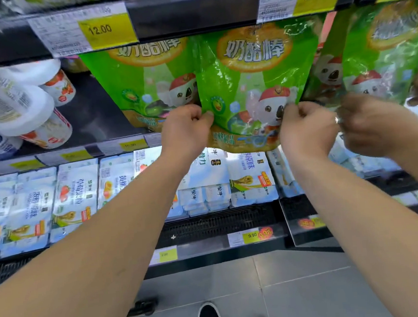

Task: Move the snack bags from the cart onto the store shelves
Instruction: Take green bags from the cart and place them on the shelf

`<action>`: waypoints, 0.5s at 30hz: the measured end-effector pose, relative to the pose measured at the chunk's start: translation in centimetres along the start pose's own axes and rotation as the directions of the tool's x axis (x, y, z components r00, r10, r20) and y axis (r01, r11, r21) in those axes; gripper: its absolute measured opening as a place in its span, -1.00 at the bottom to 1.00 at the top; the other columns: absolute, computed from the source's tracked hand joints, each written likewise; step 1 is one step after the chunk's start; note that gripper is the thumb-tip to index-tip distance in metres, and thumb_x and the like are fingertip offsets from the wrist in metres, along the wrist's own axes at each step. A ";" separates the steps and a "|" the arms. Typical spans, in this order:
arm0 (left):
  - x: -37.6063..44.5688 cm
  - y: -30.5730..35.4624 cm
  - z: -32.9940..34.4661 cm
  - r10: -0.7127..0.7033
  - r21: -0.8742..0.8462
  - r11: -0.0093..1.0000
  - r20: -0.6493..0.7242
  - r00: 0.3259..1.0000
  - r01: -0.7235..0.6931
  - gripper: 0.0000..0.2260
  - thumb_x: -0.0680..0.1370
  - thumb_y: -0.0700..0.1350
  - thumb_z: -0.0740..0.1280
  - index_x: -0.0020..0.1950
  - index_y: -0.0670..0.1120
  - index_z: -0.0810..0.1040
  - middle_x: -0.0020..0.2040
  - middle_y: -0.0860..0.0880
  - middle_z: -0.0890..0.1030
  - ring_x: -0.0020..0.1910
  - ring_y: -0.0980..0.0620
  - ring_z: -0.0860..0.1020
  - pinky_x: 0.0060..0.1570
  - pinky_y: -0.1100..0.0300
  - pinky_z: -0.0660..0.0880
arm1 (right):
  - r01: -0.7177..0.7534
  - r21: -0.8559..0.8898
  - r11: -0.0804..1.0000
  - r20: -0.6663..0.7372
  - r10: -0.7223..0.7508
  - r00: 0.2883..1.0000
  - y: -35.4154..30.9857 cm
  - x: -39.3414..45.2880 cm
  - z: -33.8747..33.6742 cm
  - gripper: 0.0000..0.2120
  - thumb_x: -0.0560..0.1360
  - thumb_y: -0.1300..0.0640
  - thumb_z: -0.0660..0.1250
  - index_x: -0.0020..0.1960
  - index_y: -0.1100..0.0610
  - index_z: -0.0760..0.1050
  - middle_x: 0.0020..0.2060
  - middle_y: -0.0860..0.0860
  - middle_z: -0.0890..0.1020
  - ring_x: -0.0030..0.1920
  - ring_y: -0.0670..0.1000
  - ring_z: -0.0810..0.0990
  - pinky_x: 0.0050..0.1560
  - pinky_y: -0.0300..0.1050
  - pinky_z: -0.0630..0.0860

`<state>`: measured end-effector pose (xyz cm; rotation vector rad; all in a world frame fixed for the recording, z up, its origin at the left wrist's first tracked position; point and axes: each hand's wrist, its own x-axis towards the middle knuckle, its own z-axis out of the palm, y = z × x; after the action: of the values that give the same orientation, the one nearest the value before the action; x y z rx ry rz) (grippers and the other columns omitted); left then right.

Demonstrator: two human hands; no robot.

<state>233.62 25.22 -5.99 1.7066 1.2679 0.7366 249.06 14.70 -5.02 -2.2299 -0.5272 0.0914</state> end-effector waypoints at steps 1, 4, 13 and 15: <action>0.1 0.0 0.1 -0.005 -0.005 1.000 0.001 1.000 0.005 -0.69 0.38 0.07 0.30 -0.27 -0.19 0.39 -0.35 -0.32 0.43 -0.35 -0.19 0.47 -0.19 -0.24 0.59 | -0.018 0.007 1.000 0.009 0.018 1.000 -0.5 0.3 -0.2 -0.68 0.57 0.03 0.22 -0.26 0.21 0.47 -0.44 0.09 0.41 -0.25 0.22 0.37 -0.30 -0.07 0.11; 0.1 0.4 0.4 -0.059 -0.070 0.996 -0.020 0.998 0.057 -0.71 0.39 0.05 0.31 -0.30 -0.17 0.40 -0.40 -0.22 0.38 -0.36 -0.11 0.43 -0.19 -0.25 0.59 | -0.030 0.126 0.992 0.012 0.028 1.000 -1.7 1.3 0.5 -0.66 0.48 -0.03 0.19 -0.28 0.22 0.47 -0.42 0.14 0.53 -0.27 0.26 0.47 -0.29 0.01 0.37; 0.6 2.0 2.5 -0.209 -0.318 0.930 -0.049 0.977 0.183 -0.76 0.45 -0.05 0.31 -0.38 -0.13 0.47 -0.43 -0.13 0.62 -0.38 -0.15 0.67 -0.20 -0.13 0.64 | 0.329 0.343 0.880 0.012 -0.354 0.935 -1.0 -1.8 0.1 -0.67 0.51 0.25 0.31 0.26 0.17 0.42 0.03 0.01 0.54 -0.04 -0.02 0.61 -0.01 -0.14 0.55; 1.0 1.7 2.5 -0.248 -0.325 0.920 -0.057 0.967 0.217 -0.74 0.40 -0.01 0.30 -0.40 -0.16 0.46 -0.42 -0.13 0.64 -0.34 -0.20 0.67 -0.17 -0.15 0.64 | 0.472 0.180 0.863 0.007 -0.481 0.877 0.6 -2.6 0.7 -0.78 0.47 0.25 0.29 0.12 0.18 0.54 -0.03 0.06 0.53 -0.03 0.10 0.56 -0.01 -0.02 0.50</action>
<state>236.80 25.26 -5.62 1.2495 1.3117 0.8373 246.71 13.77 -6.19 -1.8726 -1.0468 -0.0629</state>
